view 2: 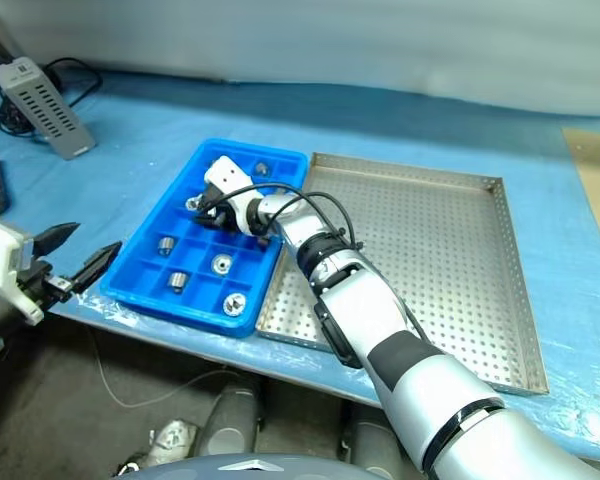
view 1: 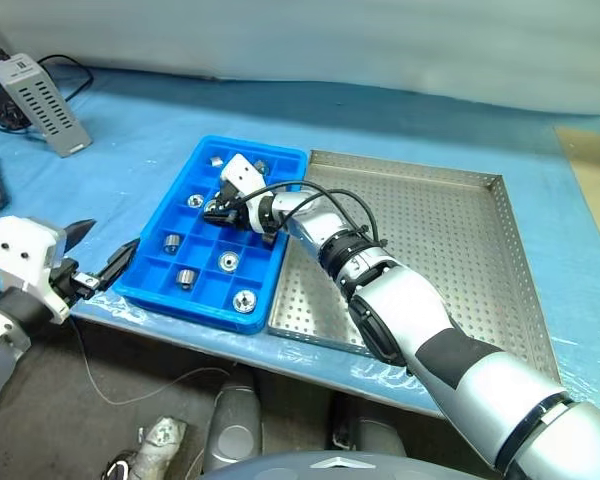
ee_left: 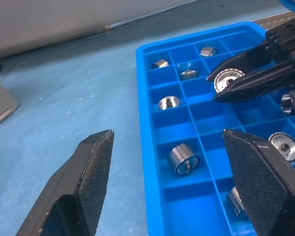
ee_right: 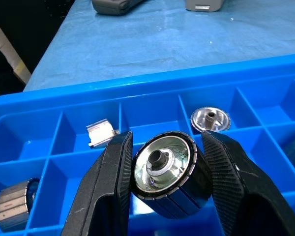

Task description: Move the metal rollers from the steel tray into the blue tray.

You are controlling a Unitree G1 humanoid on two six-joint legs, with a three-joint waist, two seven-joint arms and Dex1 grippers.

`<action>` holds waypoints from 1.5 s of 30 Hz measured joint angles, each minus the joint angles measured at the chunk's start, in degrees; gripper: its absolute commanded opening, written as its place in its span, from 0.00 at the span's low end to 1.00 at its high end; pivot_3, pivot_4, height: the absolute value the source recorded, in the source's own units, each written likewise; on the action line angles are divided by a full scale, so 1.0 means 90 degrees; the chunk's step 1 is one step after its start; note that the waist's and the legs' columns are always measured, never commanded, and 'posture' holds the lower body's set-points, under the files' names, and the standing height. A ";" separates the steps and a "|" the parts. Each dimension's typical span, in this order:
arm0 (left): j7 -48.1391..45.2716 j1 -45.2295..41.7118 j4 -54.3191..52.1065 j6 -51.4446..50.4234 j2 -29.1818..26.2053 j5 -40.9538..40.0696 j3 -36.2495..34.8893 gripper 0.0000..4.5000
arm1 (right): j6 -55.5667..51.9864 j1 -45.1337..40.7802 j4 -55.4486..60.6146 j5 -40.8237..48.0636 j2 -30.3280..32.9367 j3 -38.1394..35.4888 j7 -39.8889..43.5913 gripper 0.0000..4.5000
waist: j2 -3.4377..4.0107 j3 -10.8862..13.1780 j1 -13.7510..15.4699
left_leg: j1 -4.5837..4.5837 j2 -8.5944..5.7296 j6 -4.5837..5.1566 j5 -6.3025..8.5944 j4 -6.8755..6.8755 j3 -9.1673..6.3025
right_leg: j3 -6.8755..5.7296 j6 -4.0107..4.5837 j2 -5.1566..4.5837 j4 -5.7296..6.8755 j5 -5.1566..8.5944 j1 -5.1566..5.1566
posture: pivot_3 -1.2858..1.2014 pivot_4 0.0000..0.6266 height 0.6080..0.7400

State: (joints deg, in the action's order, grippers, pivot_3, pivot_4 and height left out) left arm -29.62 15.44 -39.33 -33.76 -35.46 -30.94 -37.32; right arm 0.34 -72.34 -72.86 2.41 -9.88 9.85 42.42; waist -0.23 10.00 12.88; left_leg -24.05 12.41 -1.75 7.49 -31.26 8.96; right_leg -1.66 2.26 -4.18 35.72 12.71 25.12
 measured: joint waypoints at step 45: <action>0.0109 -0.0835 0.0606 0.0287 0.0042 0.0100 0.1093 0.83 | 0.0048 -0.0107 -0.0266 -0.0250 0.0002 -0.0297 -0.0788 0.40 | 0.0048 0.0026 0.0607 | 0.0011 -0.0031 -0.0021 -0.0004 0.0000 -0.0045 | 0.0039 -0.0023 0.0043 0.0024 0.0009 0.0007 | 0.71 0.24 1.00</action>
State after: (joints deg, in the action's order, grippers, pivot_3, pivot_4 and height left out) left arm -28.64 7.92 -33.88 -31.17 -35.08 -30.04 -27.49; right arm 0.77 -73.30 -75.25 0.16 -9.87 7.18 35.33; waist 0.21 10.23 18.34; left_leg -23.95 12.13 -1.94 7.46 -31.26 8.55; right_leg -1.31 2.06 -3.79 35.93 12.79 25.18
